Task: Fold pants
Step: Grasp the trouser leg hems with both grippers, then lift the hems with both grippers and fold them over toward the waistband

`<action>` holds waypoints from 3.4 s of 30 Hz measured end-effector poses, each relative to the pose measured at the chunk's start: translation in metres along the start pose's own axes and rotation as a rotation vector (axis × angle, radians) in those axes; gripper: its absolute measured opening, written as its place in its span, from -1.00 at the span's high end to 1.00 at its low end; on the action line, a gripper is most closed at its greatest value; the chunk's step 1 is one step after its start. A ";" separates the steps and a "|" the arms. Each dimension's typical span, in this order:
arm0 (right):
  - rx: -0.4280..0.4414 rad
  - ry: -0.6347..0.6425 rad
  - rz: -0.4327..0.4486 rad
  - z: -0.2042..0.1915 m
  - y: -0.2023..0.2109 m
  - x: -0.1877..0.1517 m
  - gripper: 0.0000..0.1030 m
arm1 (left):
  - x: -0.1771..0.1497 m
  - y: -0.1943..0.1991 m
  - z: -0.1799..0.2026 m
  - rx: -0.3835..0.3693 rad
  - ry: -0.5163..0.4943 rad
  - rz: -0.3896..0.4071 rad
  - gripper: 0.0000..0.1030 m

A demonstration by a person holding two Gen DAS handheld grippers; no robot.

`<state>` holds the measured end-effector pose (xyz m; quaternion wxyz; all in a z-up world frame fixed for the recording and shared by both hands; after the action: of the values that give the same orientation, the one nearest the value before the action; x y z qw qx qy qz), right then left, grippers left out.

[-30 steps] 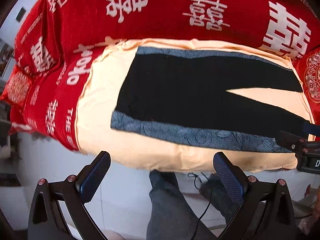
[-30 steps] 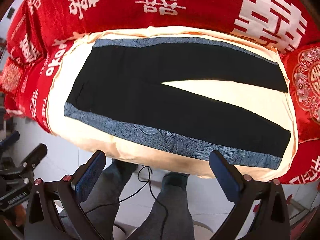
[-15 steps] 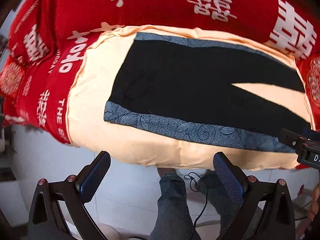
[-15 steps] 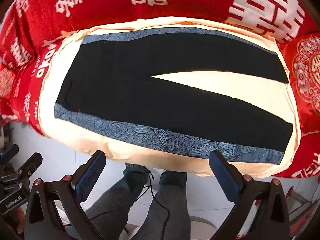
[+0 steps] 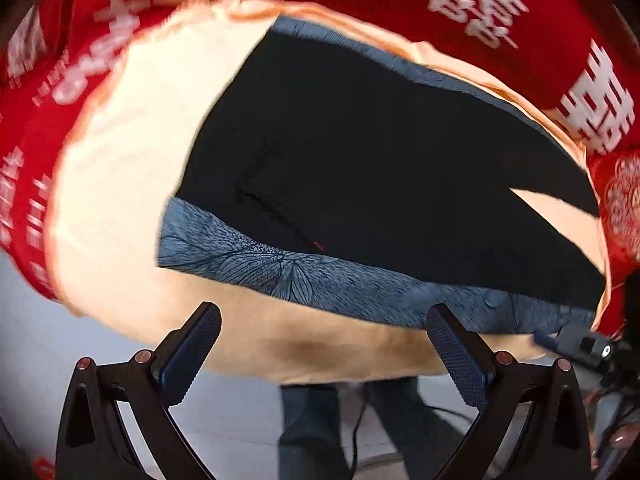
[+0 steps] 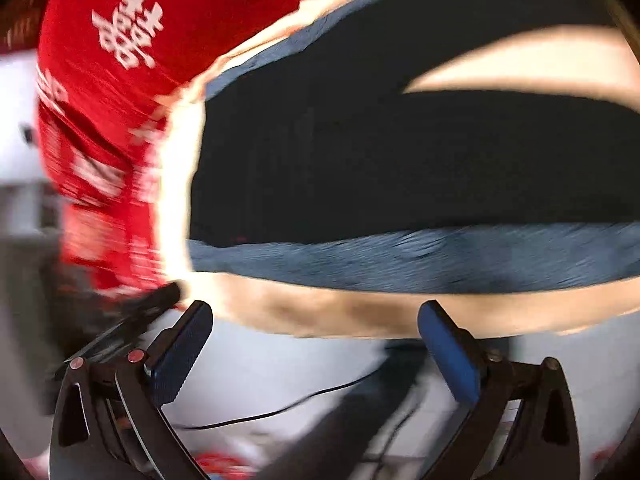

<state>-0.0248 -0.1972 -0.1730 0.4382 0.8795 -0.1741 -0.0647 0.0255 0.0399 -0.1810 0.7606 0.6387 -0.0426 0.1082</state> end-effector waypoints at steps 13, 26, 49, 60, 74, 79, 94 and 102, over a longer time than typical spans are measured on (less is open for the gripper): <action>0.347 -0.242 -0.049 0.037 -0.129 -0.032 -0.32 | -0.022 -0.062 -0.015 -0.248 0.131 -0.075 -1.00; 0.521 -0.176 0.104 -0.013 -0.070 0.015 -0.32 | 0.022 -0.068 0.006 -0.357 0.265 -0.035 -1.00; 0.464 -0.503 0.224 0.073 -0.021 0.005 0.81 | 0.058 -0.032 -0.019 -0.246 0.169 0.009 0.36; 0.243 -0.104 0.120 0.008 0.029 0.133 0.81 | 0.172 -0.005 0.026 -0.245 0.118 0.120 0.36; 0.120 0.002 -0.115 0.052 -0.094 0.300 0.75 | 0.295 -0.139 0.030 0.011 0.121 0.189 0.03; 0.103 0.055 -0.118 0.050 -0.098 0.304 0.72 | 0.295 -0.129 0.028 0.056 0.106 0.194 0.01; -0.015 0.409 -0.106 -0.020 -0.115 0.273 0.11 | 0.278 -0.158 0.068 0.202 -0.043 0.167 -0.50; -0.031 0.335 -0.049 0.000 -0.112 0.296 0.21 | 0.297 -0.173 0.069 0.258 -0.014 0.157 -0.50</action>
<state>0.2791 -0.2428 -0.2500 0.4729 0.8751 -0.0762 0.0695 0.3570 -0.0225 -0.2753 0.6609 0.7268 -0.0835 0.1675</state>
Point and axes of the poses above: each gripper's, at about its wrist camera, not at the fingertips, and y roughly against the way its jaws point, z to its right, x to its top, the point moved 6 cm from there along -y, roughly the way its jaws point, and after that the axes turned 7 degrees about z, right-handed, at the moved point
